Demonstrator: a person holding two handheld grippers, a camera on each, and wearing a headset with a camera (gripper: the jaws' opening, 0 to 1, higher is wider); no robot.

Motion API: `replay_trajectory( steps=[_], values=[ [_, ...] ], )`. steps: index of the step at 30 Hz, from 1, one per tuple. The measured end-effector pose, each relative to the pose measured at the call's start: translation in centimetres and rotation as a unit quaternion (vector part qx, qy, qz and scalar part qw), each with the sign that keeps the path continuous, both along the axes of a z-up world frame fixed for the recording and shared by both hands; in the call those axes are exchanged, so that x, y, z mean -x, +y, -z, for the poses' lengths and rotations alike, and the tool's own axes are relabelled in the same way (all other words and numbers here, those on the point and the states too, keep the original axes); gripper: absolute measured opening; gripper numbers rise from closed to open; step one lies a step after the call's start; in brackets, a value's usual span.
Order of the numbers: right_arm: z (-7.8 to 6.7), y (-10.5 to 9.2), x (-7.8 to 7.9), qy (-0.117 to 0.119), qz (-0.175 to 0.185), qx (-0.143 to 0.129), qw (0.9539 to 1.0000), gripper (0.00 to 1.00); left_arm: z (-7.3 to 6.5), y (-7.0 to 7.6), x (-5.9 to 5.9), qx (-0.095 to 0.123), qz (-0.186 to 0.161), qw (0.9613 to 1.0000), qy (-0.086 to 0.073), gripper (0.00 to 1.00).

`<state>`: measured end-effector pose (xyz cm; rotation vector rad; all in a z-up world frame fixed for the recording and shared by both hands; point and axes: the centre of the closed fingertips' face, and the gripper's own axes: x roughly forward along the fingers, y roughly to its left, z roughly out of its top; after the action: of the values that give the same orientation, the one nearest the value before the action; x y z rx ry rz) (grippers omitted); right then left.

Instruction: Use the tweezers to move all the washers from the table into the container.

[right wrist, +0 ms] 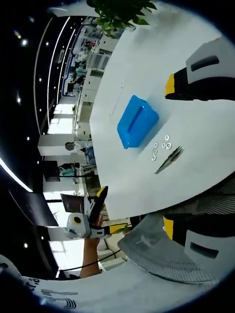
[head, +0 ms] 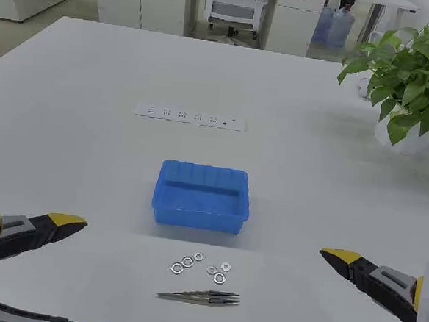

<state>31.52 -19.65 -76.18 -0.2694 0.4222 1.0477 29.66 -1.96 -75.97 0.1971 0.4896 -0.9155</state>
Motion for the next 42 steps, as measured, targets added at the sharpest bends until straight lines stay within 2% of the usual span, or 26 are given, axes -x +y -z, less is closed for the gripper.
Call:
replay_trajectory(
  steps=[6,30,42],
  values=[
    [-0.20,-0.17,-0.11,0.000,0.007,-0.008,0.9999,0.96,-0.07,-0.23,-0.19,0.002,-0.002,1.0000,-0.002,0.99],
    [-0.59,-0.09,-0.29,-0.005,0.010,-0.007,0.9999,0.95,-0.31,-0.29,-0.19,0.011,-0.007,0.9999,-0.003,0.99],
    [-0.55,-0.10,-0.51,-0.005,0.010,-0.005,0.9999,0.95,0.22,-0.35,0.00,0.006,-0.004,1.0000,0.004,0.99]
  ],
)
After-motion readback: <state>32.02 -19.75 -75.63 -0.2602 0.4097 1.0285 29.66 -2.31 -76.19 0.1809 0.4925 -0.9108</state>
